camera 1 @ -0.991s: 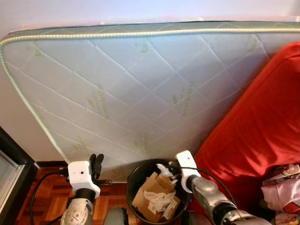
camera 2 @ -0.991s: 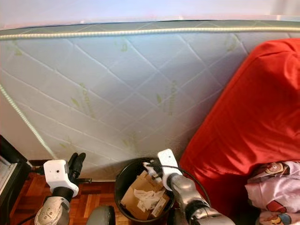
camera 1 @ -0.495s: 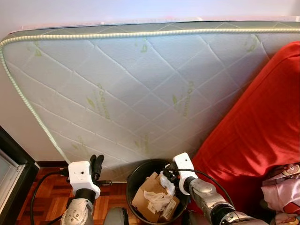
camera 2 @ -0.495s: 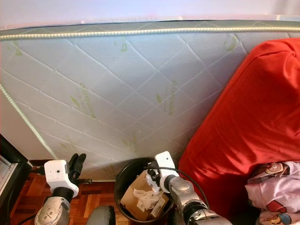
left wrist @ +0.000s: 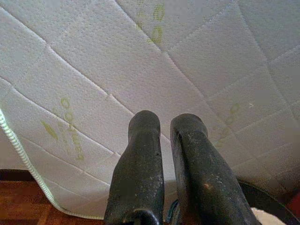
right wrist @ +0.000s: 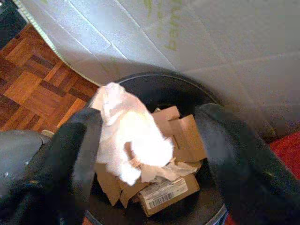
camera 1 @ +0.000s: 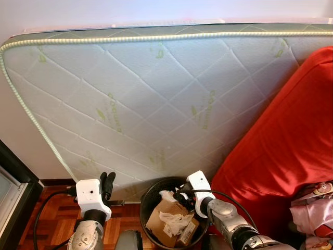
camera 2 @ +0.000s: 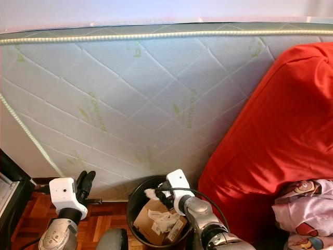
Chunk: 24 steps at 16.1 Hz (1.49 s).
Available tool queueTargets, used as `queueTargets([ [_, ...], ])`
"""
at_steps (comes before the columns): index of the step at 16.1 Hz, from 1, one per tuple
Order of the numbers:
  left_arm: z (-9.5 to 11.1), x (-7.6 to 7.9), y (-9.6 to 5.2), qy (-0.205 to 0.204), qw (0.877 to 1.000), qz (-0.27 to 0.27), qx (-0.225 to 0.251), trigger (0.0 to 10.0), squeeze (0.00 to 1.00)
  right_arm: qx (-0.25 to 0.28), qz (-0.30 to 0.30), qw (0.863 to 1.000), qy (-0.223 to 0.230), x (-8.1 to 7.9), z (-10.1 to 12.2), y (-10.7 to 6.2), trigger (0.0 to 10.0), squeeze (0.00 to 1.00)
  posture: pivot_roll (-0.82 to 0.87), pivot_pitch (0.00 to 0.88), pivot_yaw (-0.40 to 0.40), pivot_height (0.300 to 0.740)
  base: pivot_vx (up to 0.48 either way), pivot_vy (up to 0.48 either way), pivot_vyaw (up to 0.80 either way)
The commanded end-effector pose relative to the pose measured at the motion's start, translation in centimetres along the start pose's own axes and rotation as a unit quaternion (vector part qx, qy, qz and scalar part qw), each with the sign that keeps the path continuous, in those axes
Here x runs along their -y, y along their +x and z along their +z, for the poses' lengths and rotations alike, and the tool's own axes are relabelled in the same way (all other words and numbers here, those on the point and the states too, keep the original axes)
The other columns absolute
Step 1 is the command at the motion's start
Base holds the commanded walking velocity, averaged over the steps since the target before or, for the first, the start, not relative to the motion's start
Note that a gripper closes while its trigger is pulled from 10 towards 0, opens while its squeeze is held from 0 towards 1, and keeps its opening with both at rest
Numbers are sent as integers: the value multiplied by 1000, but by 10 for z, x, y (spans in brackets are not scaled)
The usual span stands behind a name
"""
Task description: Clean up the room
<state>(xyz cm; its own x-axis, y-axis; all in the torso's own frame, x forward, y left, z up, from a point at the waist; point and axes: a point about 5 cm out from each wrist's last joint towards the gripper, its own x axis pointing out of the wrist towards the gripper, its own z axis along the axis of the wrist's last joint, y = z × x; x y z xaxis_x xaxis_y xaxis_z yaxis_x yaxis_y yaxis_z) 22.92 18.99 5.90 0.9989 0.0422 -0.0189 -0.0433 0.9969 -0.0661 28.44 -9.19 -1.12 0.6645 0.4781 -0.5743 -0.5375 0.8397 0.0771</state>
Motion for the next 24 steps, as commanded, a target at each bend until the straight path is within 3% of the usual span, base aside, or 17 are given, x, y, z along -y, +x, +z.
queueTargets([
  [1,2,0,0,1,1000,-1,0,10000,0,1,8,1000,-7,-3,-1,0,10000,1000,205,46,-13,614,0,0,0],
  [7,2,1,2,0,1000,-4,-1,10000,0,-13,16,1000,-22,-13,-14,0,10000,1000,206,42,-10,614,0,0,0],
  [11,2,0,2,1,1000,-4,-2,10000,0,4,28,999,-25,-34,2,11,10000,1000,205,42,-8,614,0,0,0],
  [12,1,1,2,2,1000,-5,-4,10000,0,6,22,999,-29,-35,4,12,10000,580,204,40,-9,614,0,0,0],
  [13,-4,0,1,5,1000,-5,-14,10000,0,18,6,1000,-17,-38,9,14,10000,0,205,39,-10,614,0,0,0],
  [15,-8,-1,0,5,1000,-1,-22,10000,0,38,-30,999,24,-34,13,14,10000,0,199,36,-9,614,0,0,0],
  [17,-11,-2,-2,4,1000,-1,-26,10000,0,69,-95,987,106,-15,8,6,10000,0,192,34,-3,614,0,0,0],
  [18,-12,-3,-1,4,1000,-1,-28,10000,0,71,-144,976,147,35,-15,-20,10000,0,185,31,0,629,0,0,0],
  [19,-12,-3,0,4,1000,-1,-29,10000,0,69,-158,973,157,47,-24,-28,10000,0,183,28,1,639,0,0,0],
  [24,-25,-8,0,7,999,2,-54,10000,0,51,-180,969,164,46,-42,-34,10000,0,175,16,8,699,0,0,0],
])
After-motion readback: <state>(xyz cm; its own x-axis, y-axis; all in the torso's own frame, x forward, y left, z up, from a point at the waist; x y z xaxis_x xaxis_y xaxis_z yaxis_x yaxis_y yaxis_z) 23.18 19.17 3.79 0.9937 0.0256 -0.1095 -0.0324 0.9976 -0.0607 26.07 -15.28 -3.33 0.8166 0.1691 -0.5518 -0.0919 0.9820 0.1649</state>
